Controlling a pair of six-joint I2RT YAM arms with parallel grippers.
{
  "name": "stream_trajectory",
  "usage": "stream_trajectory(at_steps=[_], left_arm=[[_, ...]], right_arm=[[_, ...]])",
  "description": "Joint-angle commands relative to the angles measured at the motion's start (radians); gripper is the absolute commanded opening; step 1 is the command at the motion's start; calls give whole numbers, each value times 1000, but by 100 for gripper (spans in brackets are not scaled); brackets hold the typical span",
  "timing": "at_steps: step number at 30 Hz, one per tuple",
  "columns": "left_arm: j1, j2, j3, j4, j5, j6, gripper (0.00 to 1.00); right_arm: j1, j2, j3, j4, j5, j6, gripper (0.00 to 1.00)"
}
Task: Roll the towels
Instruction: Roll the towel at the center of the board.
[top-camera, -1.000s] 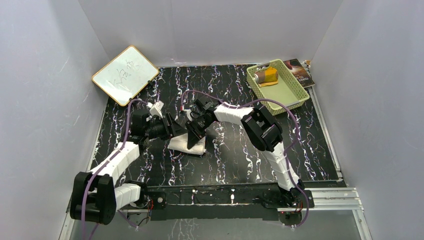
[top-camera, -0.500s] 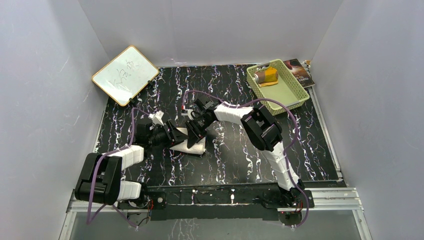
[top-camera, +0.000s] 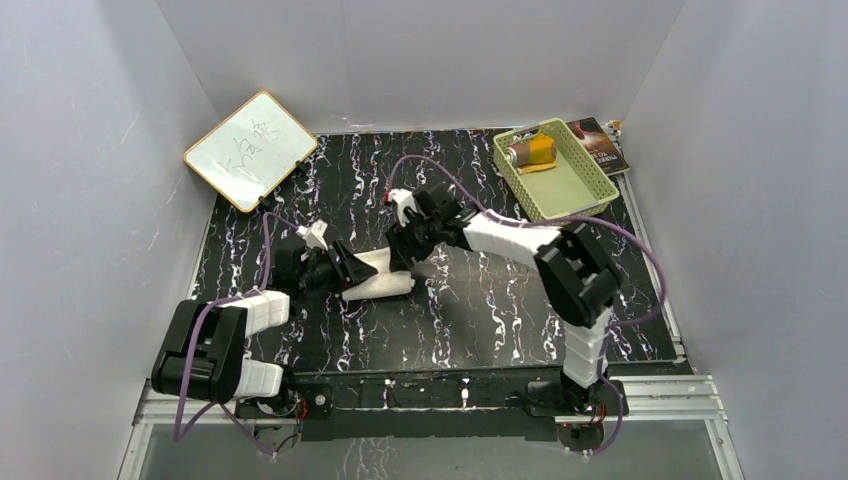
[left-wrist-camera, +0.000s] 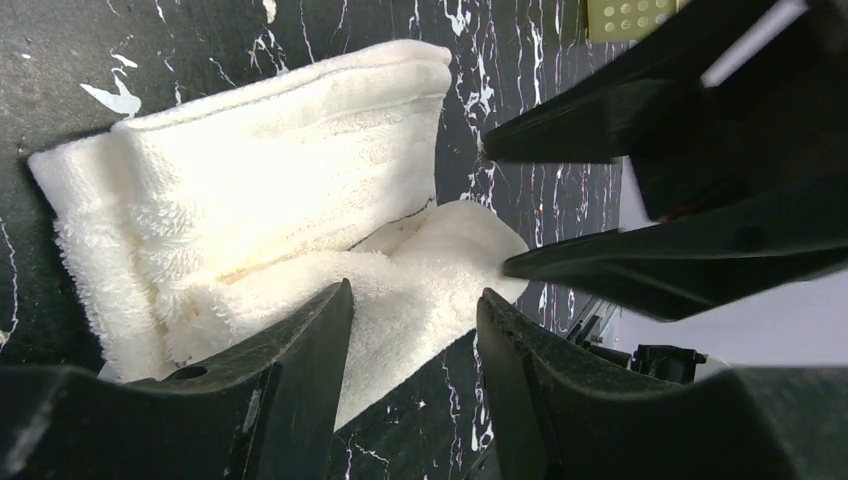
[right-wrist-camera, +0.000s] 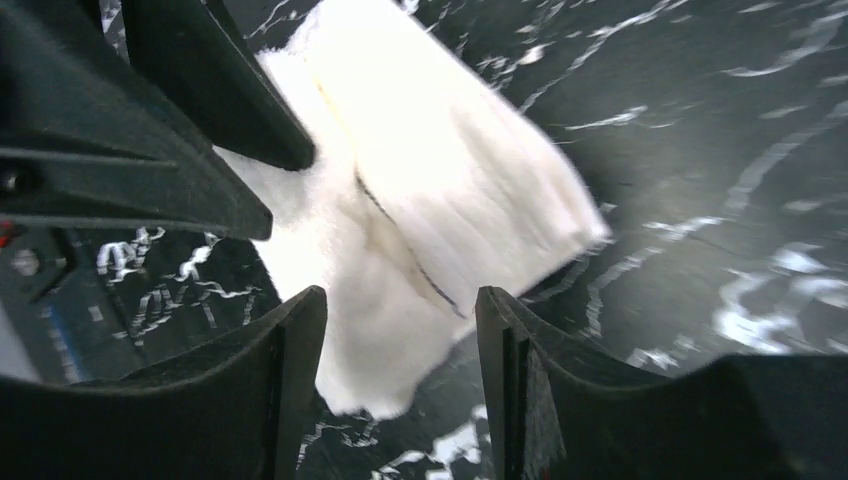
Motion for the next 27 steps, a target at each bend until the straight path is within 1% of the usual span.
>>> stream_trajectory(at_steps=[1,3,4,5,6,7,8,9,10,11,12,13,14,16,18,20,23,27], left_arm=[[-1,32,-34,-48,-36,40,49],[-1,38,-34,-51,-36,41,49],[-1,36,-34,-53,-37,43,49],[0,33,-33,-59,-39,45,49],[-1,30,-33,-64,-41,47,49],[-1,26,-33,-71,-45,51,49],[-1,25,-32,-76,-47,54,49],[0,25,-30,-81,-50,57,49],[-1,25,-27,-88,-50,62,49],[-1,25,-24,-95,-53,65,49],[-1,25,-23,-102,-56,66,49],[-1,25,-24,-105,-58,65,49],[-1,25,-23,-110,-60,63,49],[0,25,-21,-112,-62,61,49],[-1,25,-19,-103,-58,58,49],[-1,31,-16,-95,-53,56,49],[-1,54,-12,-82,-42,54,49],[-1,67,-8,-76,-30,55,49]], right_arm=[[37,-209,-121,223,284,-124,57],[68,-353,-271,395,356,-161,63],[70,-420,-368,515,355,-165,80],[70,-470,-451,670,368,-153,96],[71,-499,-514,747,396,-132,98],[69,-498,-546,786,415,-75,98],[64,-478,-523,716,350,-67,98],[65,-444,-470,620,298,-98,98],[73,-416,-416,528,267,-117,94],[94,-398,-389,492,264,-169,87],[140,-405,-395,498,331,-205,84],[201,-426,-450,551,426,-318,84],[268,-452,-506,619,528,-421,84],[356,-470,-589,759,646,-574,85],[390,-456,-614,791,672,-655,85],[402,-418,-614,782,677,-705,85],[415,-356,-580,756,705,-752,85],[427,-280,-560,822,741,-807,85]])
